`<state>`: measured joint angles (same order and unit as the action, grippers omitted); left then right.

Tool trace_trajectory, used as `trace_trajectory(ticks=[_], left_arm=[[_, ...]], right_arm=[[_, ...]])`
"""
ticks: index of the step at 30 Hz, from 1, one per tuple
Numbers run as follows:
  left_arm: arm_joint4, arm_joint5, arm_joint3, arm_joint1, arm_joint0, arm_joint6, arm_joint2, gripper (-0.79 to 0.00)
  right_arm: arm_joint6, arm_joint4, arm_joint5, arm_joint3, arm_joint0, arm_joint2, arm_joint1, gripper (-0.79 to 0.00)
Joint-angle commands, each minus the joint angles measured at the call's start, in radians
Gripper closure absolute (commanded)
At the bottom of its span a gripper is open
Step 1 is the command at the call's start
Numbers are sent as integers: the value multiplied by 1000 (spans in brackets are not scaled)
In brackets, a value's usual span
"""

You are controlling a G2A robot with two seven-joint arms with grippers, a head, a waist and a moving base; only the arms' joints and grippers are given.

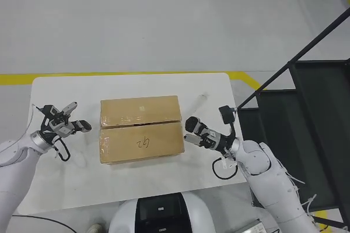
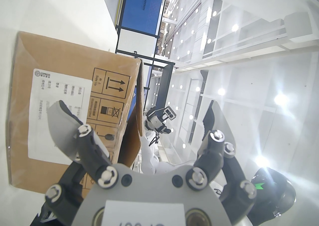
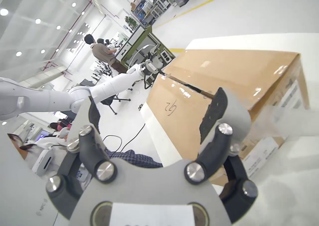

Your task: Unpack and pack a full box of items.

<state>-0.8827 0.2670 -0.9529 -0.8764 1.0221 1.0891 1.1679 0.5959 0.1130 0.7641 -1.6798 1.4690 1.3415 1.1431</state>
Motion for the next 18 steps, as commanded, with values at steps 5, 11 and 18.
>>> trace_trajectory(ticks=[5,11,18], left_arm=[[1,-1,2,0,-2,-1,-2,-785],[1,-1,2,0,-2,-1,-2,-785],[1,-1,2,0,-2,-1,-2,-785]], right_arm=[[-21,12,1,0,1,1,0,-785],[-21,12,1,0,1,1,0,-785],[42,4,-53,-10,-5,-24,-2,-785]])
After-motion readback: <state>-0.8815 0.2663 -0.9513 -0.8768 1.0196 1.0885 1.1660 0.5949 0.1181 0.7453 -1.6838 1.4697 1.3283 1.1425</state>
